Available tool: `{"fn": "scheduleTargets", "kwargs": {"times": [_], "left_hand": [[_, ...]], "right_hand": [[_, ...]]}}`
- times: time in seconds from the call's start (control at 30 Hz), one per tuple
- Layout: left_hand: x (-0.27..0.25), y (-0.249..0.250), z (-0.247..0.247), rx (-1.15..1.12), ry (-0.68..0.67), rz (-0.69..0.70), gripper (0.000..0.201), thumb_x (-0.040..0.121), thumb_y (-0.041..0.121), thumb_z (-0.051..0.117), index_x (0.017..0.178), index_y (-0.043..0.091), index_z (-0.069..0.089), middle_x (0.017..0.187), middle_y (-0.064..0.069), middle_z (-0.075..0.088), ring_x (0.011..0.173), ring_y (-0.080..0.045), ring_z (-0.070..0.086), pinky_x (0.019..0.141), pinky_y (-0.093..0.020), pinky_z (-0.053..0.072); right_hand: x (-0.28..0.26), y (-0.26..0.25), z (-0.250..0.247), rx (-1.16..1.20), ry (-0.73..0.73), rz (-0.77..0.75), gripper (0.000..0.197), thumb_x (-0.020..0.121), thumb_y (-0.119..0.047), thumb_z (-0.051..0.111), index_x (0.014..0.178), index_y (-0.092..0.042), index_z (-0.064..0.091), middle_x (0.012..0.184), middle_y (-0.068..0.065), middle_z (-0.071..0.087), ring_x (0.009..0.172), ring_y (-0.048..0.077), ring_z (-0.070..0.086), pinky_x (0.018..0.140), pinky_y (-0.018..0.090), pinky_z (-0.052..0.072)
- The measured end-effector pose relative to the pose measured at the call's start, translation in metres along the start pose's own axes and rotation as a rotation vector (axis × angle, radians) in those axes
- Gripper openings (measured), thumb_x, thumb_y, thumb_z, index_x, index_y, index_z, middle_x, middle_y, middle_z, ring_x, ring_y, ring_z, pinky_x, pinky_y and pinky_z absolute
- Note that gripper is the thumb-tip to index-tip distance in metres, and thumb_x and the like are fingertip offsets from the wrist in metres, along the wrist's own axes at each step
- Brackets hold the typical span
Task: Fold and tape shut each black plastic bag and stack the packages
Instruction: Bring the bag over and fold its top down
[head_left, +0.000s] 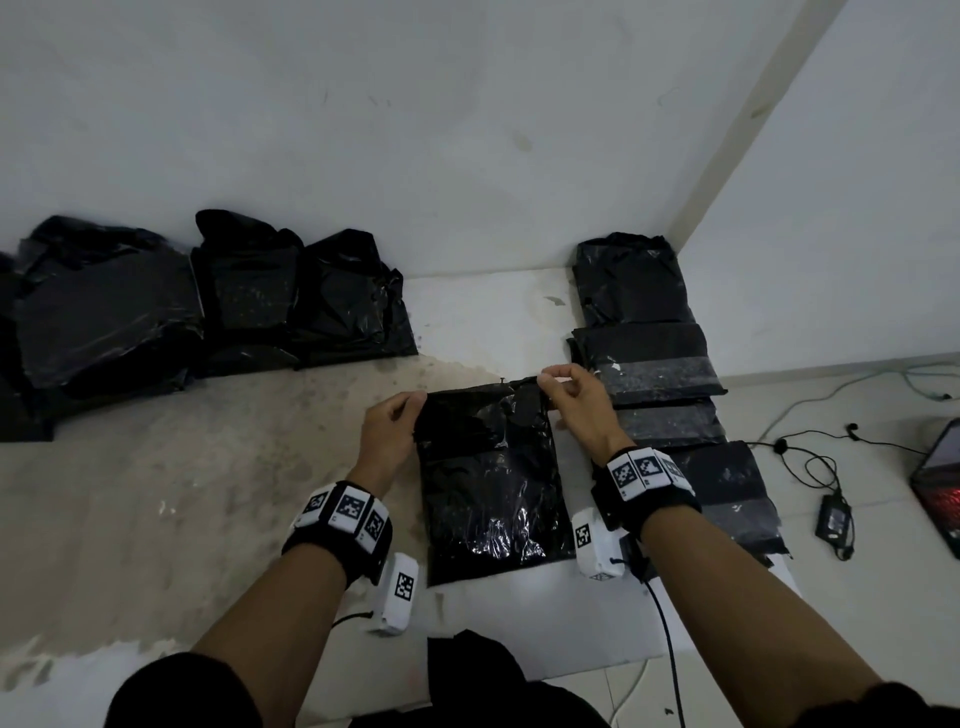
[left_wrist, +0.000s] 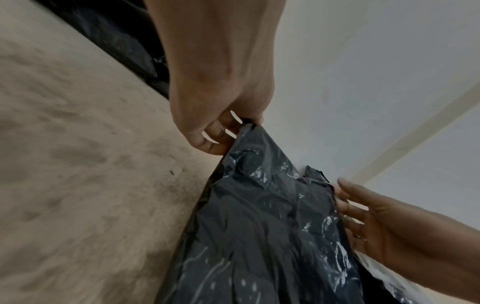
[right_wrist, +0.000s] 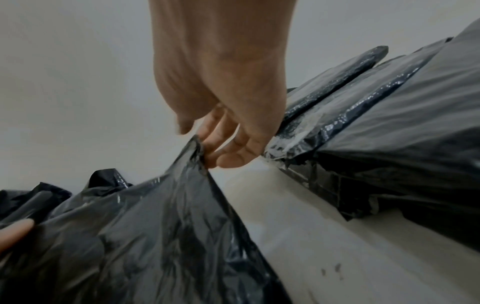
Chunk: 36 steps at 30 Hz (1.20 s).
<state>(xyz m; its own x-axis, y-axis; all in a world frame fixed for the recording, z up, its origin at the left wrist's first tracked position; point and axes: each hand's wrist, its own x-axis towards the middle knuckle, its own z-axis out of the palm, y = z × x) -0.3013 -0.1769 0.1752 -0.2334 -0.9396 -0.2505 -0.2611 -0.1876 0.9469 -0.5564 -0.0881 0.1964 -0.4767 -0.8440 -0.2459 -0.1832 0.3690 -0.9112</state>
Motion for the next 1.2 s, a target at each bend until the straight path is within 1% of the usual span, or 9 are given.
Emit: {"fn": "scheduleTargets", "kwargs": {"times": [0.1,0.2,0.33,0.47,0.6,0.7,0.8,1.0,1.2], "left_hand": [[0.003,-0.002,-0.007,0.054,-0.02,0.012,0.026,0.101,0.032,0.06,0.086,0.02,0.078,0.085,0.0,0.076,0.091,-0.027,0.072,0.084,-0.046,0.059],[0.007,-0.004,-0.016,0.229,-0.024,0.11,0.032,0.1,0.031,0.061,0.081,0.01,0.075,0.078,-0.011,0.072,0.077,-0.024,0.068,0.074,-0.046,0.056],[0.006,0.005,-0.02,0.354,-0.081,0.173,0.036,0.101,0.028,0.059,0.066,0.03,0.064,0.066,0.001,0.055,0.069,-0.013,0.052,0.067,-0.031,0.039],[0.005,0.011,-0.018,0.26,-0.103,0.083,0.038,0.101,0.031,0.059,0.078,0.003,0.072,0.056,-0.006,0.059,0.051,-0.016,0.057,0.056,-0.027,0.045],[-0.005,0.017,-0.016,0.206,-0.155,0.041,0.032,0.103,0.03,0.056,0.082,0.011,0.071,0.064,-0.01,0.071,0.058,-0.025,0.072,0.049,-0.028,0.051],[-0.011,0.016,-0.014,0.105,-0.172,-0.061,0.025,0.104,0.028,0.055,0.1,0.01,0.071,0.083,-0.01,0.076,0.066,-0.027,0.074,0.052,-0.028,0.056],[-0.017,0.01,-0.014,0.006,-0.168,-0.148,0.023,0.103,0.024,0.055,0.104,0.006,0.069,0.096,-0.012,0.073,0.078,-0.025,0.073,0.054,-0.026,0.058],[-0.031,-0.005,-0.014,-0.079,-0.166,-0.228,0.029,0.103,0.019,0.056,0.111,-0.004,0.069,0.111,-0.017,0.071,0.106,-0.025,0.068,0.07,-0.032,0.063],[-0.045,-0.016,-0.022,0.017,-0.195,-0.2,0.03,0.102,0.027,0.056,0.086,0.016,0.079,0.095,0.008,0.074,0.094,-0.01,0.066,0.087,-0.027,0.05]], "right_hand": [[0.0,0.0,-0.001,-0.032,-0.087,-0.02,0.006,0.095,-0.016,0.07,0.095,-0.014,0.065,0.073,0.0,0.061,0.067,0.009,0.056,0.059,0.016,0.043],[0.006,0.003,-0.001,-0.097,-0.01,-0.058,0.032,0.093,-0.008,0.071,0.067,-0.021,0.057,0.062,-0.007,0.049,0.062,0.009,0.046,0.065,0.022,0.04],[0.007,0.005,0.001,-0.134,0.027,-0.042,0.016,0.092,-0.012,0.073,0.077,-0.017,0.068,0.07,0.006,0.062,0.068,0.012,0.053,0.065,0.011,0.039],[0.007,0.003,0.003,-0.135,0.079,0.011,0.009,0.096,-0.017,0.068,0.087,-0.016,0.07,0.072,0.008,0.068,0.06,0.008,0.056,0.059,0.012,0.041],[-0.007,-0.006,0.005,-0.022,-0.024,0.145,0.016,0.107,-0.018,0.046,0.093,-0.017,0.054,0.065,0.009,0.07,0.039,0.014,0.055,0.037,0.021,0.036],[-0.017,-0.008,0.008,-0.057,-0.091,0.186,0.02,0.109,-0.025,0.035,0.092,-0.024,0.046,0.086,0.019,0.072,0.05,0.025,0.065,0.039,0.025,0.043],[-0.024,-0.005,0.008,-0.123,-0.155,0.189,0.02,0.11,-0.029,0.03,0.099,-0.019,0.043,0.1,0.023,0.066,0.059,0.029,0.071,0.039,0.027,0.047],[-0.031,0.0,0.007,-0.147,-0.167,0.207,0.023,0.11,-0.03,0.028,0.094,-0.021,0.041,0.101,0.023,0.059,0.066,0.032,0.074,0.039,0.026,0.044],[-0.038,0.002,0.007,-0.045,-0.127,0.258,0.026,0.109,-0.027,0.03,0.092,-0.017,0.047,0.102,0.021,0.061,0.062,0.028,0.072,0.044,0.03,0.049]]}}
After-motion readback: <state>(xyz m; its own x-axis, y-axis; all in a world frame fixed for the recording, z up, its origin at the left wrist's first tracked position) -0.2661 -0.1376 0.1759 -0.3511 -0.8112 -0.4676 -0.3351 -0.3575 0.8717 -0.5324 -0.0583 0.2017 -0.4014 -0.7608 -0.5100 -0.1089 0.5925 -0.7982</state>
